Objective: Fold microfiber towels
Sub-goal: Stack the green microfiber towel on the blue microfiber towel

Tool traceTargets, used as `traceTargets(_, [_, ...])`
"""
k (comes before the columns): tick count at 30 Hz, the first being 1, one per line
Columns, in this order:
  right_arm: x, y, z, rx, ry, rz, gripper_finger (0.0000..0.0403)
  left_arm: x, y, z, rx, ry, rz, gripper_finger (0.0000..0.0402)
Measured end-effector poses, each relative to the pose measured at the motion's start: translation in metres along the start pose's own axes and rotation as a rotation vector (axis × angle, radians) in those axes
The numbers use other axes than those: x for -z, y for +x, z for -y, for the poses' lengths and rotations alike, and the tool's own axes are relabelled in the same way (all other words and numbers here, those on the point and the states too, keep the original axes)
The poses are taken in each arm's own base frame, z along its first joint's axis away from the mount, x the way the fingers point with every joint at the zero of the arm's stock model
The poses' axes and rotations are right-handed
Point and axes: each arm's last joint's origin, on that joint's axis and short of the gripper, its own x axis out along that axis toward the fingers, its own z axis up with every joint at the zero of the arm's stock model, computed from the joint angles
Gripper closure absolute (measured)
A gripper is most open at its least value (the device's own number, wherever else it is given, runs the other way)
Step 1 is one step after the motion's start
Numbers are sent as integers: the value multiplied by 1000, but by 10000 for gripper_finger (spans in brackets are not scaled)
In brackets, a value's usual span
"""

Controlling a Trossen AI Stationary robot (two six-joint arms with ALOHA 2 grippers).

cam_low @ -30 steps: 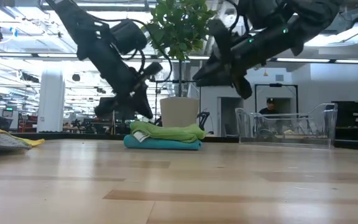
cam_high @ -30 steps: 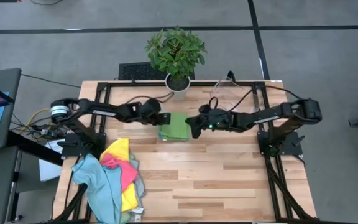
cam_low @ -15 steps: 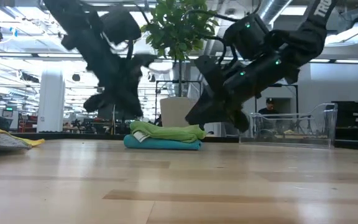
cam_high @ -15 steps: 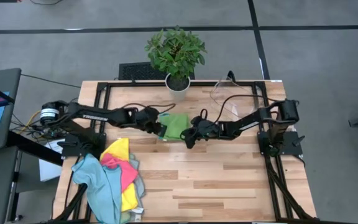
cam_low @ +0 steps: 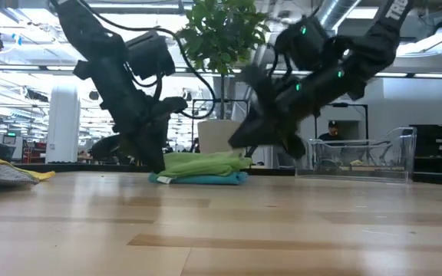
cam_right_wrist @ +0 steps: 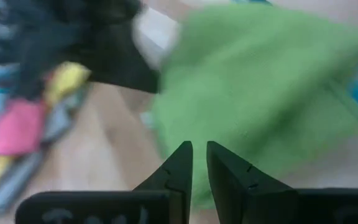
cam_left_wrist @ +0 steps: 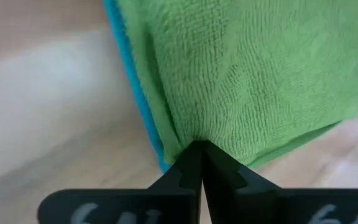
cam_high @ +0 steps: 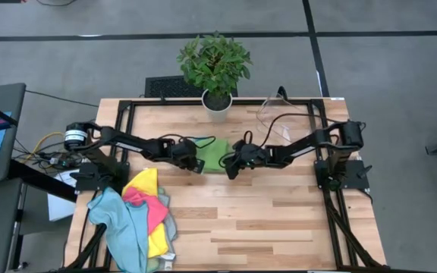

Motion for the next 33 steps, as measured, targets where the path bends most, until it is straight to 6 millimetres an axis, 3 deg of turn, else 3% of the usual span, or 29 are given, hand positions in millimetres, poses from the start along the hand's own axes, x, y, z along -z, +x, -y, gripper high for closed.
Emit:
traceTargets(9, [-35,-58,-36,-109,-79,110,329,-22,-39,1,83,-37,111,401])
traceTargets(15, [-39,-111,-56,-82,-144,134,329,-24,-84,4,183,-36,180,401])
traceTargets(19, [-34,-146,-63,-40,-167,140,329,-16,-102,14,260,84,230,401])
traceTargets(25, [-22,-175,-67,43,-132,160,329,-16,-85,25,114,128,282,401])
traceTargets(33, [-14,-176,-71,62,-103,163,329,-39,-36,52,-64,298,151,401])
